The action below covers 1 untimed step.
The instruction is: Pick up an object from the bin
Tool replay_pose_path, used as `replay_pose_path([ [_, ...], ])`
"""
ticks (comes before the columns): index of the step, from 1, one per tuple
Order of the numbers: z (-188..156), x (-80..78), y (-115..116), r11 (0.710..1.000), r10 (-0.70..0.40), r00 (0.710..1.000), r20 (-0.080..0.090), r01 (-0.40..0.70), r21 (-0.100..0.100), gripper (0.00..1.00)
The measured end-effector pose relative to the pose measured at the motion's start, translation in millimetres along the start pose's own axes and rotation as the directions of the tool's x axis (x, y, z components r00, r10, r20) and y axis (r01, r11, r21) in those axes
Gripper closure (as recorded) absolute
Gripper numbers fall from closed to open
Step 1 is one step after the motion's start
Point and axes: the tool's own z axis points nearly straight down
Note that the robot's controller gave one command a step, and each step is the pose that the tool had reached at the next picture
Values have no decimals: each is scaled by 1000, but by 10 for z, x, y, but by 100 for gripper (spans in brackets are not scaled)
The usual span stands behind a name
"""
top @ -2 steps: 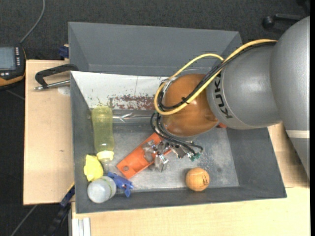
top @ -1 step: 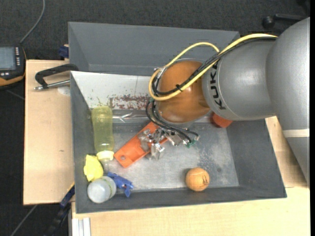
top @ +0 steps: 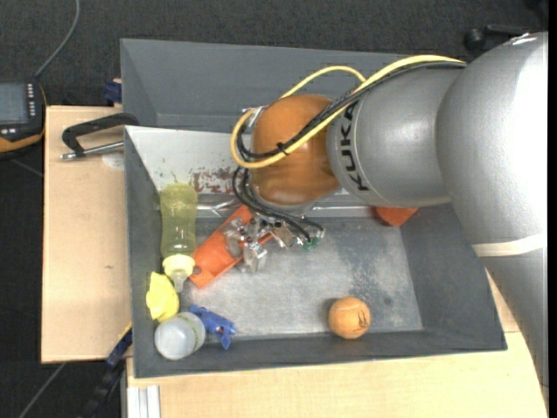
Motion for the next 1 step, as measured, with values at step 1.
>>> replay_pose_path([
  [1, -450, -28, 112, 1000, -6, 1000, -6, 6, -5, 100],
])
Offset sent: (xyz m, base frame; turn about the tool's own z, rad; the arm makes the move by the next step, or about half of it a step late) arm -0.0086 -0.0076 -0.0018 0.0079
